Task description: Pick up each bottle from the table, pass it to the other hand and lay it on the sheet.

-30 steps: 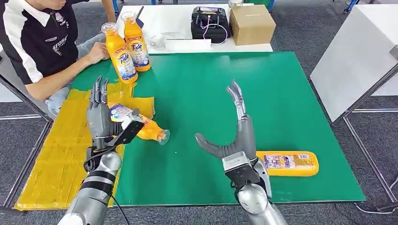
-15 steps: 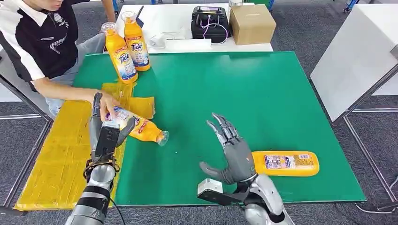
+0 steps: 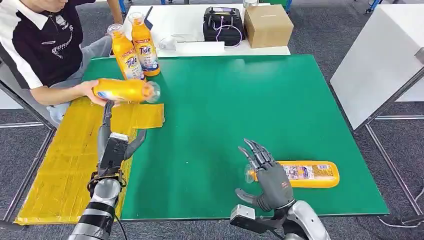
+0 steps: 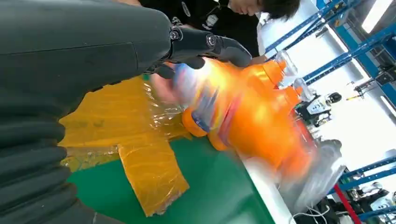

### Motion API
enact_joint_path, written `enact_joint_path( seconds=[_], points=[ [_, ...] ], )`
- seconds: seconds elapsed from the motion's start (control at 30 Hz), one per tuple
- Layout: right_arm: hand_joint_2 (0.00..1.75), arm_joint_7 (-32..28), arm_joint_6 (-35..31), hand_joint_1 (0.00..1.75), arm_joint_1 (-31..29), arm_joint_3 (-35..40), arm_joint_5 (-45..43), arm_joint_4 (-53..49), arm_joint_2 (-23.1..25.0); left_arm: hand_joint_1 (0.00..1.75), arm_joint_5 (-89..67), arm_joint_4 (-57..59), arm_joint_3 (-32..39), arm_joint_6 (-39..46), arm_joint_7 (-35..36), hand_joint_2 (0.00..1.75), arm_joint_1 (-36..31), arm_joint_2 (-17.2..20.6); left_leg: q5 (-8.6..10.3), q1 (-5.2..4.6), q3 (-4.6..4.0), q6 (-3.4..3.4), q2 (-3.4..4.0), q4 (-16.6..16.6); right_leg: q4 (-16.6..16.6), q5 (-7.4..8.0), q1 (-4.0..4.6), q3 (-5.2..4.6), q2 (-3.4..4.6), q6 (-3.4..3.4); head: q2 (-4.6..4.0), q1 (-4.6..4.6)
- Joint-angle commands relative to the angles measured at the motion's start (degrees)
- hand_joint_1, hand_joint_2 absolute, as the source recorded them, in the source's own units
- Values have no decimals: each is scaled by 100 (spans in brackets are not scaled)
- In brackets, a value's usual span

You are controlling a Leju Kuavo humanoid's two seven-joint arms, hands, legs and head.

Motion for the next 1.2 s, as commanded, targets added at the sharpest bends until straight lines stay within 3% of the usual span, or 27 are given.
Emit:
enact_joint_path(
  seconds=[0.03, 0.2, 0.37, 0.87, 0.9, 1.2],
  points=[
    [175, 82, 109, 0, 60, -302, -84, -20, -197, 0, 32, 82, -134, -64, 44, 175, -65, 103, -10, 5, 27, -2, 8, -3, -13, -7, 7, 33, -2, -3, 0, 0],
    [175, 218, 405, 0, 132, -849, -286, 207, -376, 0, 96, 60, -152, -155, 56, 175, -17, 139, -2, -2, 9, 0, 1, -3, -6, -2, 0, 12, -3, 0, 0, 0],
    [175, 341, 1014, 0, 65, -1145, -378, 791, -939, 0, 186, -54, -219, -243, 45, 175, -20, 180, -6, 2, 22, 2, 2, -5, -16, -3, 4, 31, -5, 2, 0, 0],
    [175, 347, 1022, 0, 58, -1153, -382, 795, -921, 0, 196, -51, -230, -252, 47, 175, -25, 178, -4, -6, 14, 0, 7, -4, -9, 0, -8, 15, 2, 0, 0, -2],
    [175, 370, 1072, 0, 55, -1117, -369, 791, -956, 0, 217, -44, -238, -267, 49, 175, -30, 188, -13, 3, 41, -3, 18, -8, -25, -2, 3, 48, 6, -3, 0, 0],
    [175, 327, 1473, 0, -125, -1149, -514, 1306, -1422, 0, 348, 111, -323, -325, 34, 175, -160, 210, -3, -7, 10, 1, 4, -2, -8, 1, -10, 14, 1, 1, 0, 0]
  ],
)
